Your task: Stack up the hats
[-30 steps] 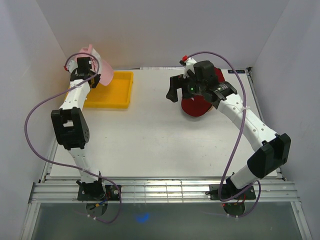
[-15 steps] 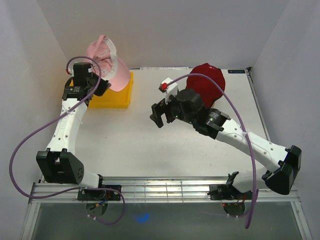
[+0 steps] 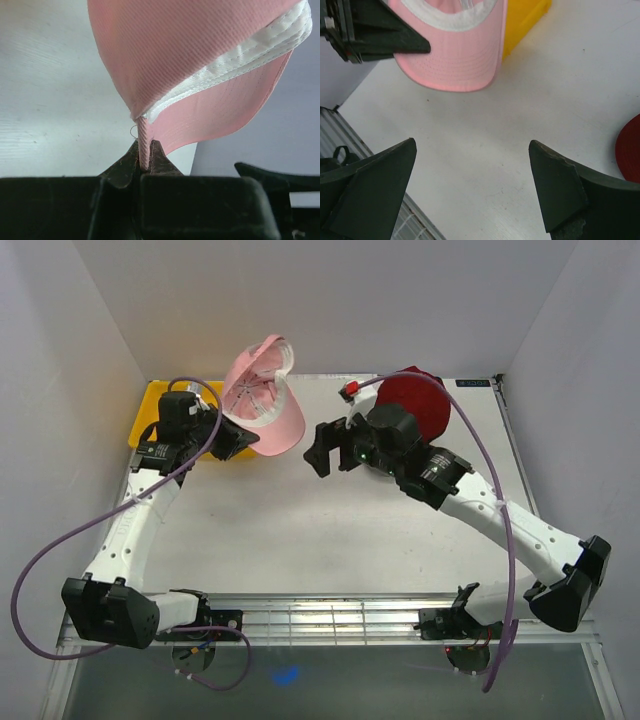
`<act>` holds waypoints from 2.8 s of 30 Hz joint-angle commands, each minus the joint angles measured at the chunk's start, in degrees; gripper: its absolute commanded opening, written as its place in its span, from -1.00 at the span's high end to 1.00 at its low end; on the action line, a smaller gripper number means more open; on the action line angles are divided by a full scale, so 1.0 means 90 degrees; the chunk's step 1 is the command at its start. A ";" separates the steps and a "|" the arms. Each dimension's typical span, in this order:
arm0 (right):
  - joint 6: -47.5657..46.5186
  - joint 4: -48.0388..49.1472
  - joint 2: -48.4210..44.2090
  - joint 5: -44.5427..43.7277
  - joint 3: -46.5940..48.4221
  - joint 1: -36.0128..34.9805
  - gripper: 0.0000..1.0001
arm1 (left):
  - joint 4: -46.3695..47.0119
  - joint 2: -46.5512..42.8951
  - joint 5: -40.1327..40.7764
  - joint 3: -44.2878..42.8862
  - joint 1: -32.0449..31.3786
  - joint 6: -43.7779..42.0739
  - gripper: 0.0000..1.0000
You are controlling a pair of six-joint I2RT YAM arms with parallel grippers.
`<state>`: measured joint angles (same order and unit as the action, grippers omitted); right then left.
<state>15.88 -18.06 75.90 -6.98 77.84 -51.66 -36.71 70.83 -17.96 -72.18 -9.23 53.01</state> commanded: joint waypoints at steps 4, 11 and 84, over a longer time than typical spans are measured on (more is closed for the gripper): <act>0.1028 0.0210 -0.0542 0.1799 0.0169 0.1382 -0.96 | 0.1548 -0.0155 -0.2445 0.0803 -0.0019 0.0767 1.00; 0.1107 -0.0034 -0.0328 0.2142 0.0443 0.1423 -0.94 | 0.2455 -0.0106 -0.3023 0.1125 -0.0029 0.1354 1.00; 0.0481 -0.4985 0.2387 -0.1548 0.4856 0.1668 0.84 | 0.1188 -0.0009 -0.0526 -0.0025 -0.2740 -0.1525 -0.37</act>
<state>19.94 -62.70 97.17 -18.61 118.89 -36.60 -26.28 73.87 -28.53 -67.68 -28.86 41.69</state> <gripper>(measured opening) 0.088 0.682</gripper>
